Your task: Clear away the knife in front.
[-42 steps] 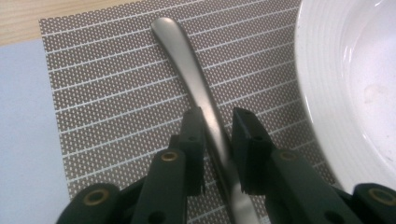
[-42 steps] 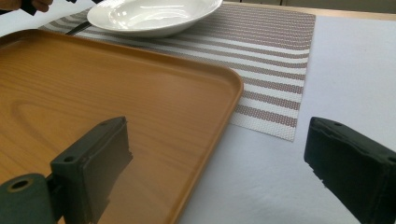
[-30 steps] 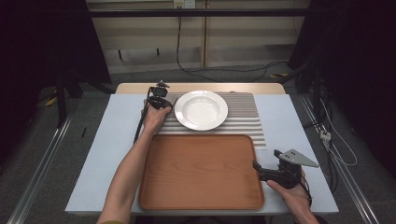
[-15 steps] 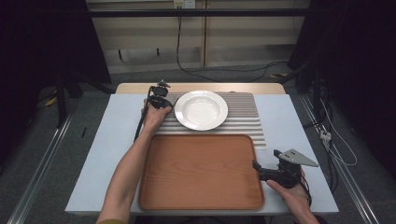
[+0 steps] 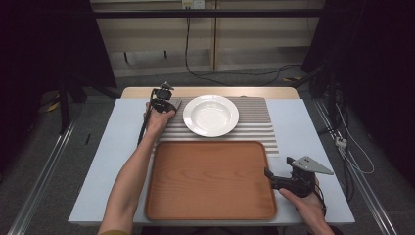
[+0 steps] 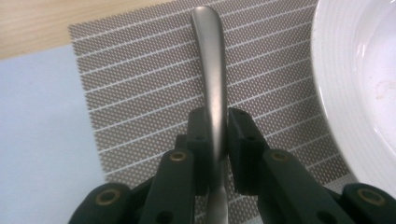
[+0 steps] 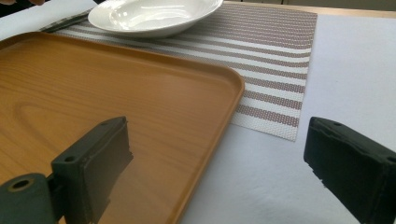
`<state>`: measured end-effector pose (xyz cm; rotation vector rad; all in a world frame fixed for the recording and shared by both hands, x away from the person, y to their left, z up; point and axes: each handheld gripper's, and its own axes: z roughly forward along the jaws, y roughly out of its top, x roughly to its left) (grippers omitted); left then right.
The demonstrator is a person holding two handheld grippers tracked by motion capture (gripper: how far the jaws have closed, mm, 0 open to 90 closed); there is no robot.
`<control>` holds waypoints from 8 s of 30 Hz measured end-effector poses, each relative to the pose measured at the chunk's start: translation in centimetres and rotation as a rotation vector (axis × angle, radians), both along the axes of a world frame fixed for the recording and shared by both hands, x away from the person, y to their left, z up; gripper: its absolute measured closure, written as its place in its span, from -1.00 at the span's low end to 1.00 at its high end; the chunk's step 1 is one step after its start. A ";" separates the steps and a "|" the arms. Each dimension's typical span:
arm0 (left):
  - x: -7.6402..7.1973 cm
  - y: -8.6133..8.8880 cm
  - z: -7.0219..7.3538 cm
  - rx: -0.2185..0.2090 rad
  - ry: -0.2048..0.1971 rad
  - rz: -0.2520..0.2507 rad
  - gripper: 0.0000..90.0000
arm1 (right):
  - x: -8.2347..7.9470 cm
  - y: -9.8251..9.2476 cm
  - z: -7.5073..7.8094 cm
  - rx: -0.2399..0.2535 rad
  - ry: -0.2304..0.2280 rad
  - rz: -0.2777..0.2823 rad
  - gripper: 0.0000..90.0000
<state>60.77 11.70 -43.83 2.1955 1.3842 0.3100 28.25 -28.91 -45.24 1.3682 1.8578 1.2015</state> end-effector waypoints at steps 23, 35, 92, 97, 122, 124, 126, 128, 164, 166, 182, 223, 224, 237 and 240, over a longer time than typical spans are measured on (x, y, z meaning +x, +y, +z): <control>-2.8 0.4 3.9 -0.009 -0.065 -0.057 0.78 | 0.0 -0.2 0.1 -0.002 -0.002 -0.006 -0.85; -5.0 0.6 4.7 -0.025 -0.072 -0.099 0.78 | 0.0 0.0 0.1 -0.006 -0.005 0.002 -0.85; -17.7 -1.2 5.2 0.016 -0.059 -0.238 0.78 | -0.1 0.5 0.3 -0.020 -0.012 0.015 -0.85; -18.6 -1.2 4.8 0.029 -0.043 -0.257 0.78 | 0.0 0.6 0.3 -0.021 -0.011 0.018 -0.85; -21.4 -2.7 1.7 0.036 0.046 -0.316 0.77 | 0.0 0.7 0.3 -0.023 -0.007 0.022 -0.85; -21.3 -2.8 1.6 0.037 0.050 -0.314 0.77 | 0.0 0.7 0.2 -0.023 -0.005 0.023 -0.85; -21.3 -2.9 1.5 0.040 0.051 -0.312 0.77 | 0.0 0.7 0.2 -0.022 -0.005 0.024 -0.85; -21.4 -3.0 1.3 0.037 0.060 -0.314 0.77 | 0.0 0.7 0.2 -0.023 -0.005 0.026 -0.85; -21.6 -2.1 0.1 0.000 0.002 -0.414 0.36 | -0.1 0.8 0.3 -0.024 -0.005 0.036 -0.85; -21.5 -2.1 0.0 -0.008 0.002 -0.419 0.26 | -0.1 0.8 0.3 -0.022 -0.006 0.038 -0.85; -21.3 -0.9 1.2 -0.094 -0.116 -0.314 -0.81 | 0.0 0.8 0.2 -0.019 -0.006 0.040 -0.85; -21.6 -3.2 -1.0 -0.080 -0.097 -0.496 1.00 | -0.1 1.1 0.3 -0.030 -0.005 0.045 -0.85; -21.5 -3.0 -1.0 -0.091 -0.088 -0.490 1.00 | -0.1 1.1 0.3 -0.030 -0.004 0.046 -0.85; -21.1 -2.3 -0.9 -0.071 -0.089 -0.468 1.00 | -0.1 1.1 0.3 -0.029 0.000 0.051 -0.85; -21.1 -2.1 -0.8 -0.068 -0.078 -0.462 1.00 | -0.1 1.1 0.3 -0.029 -0.001 0.050 -0.85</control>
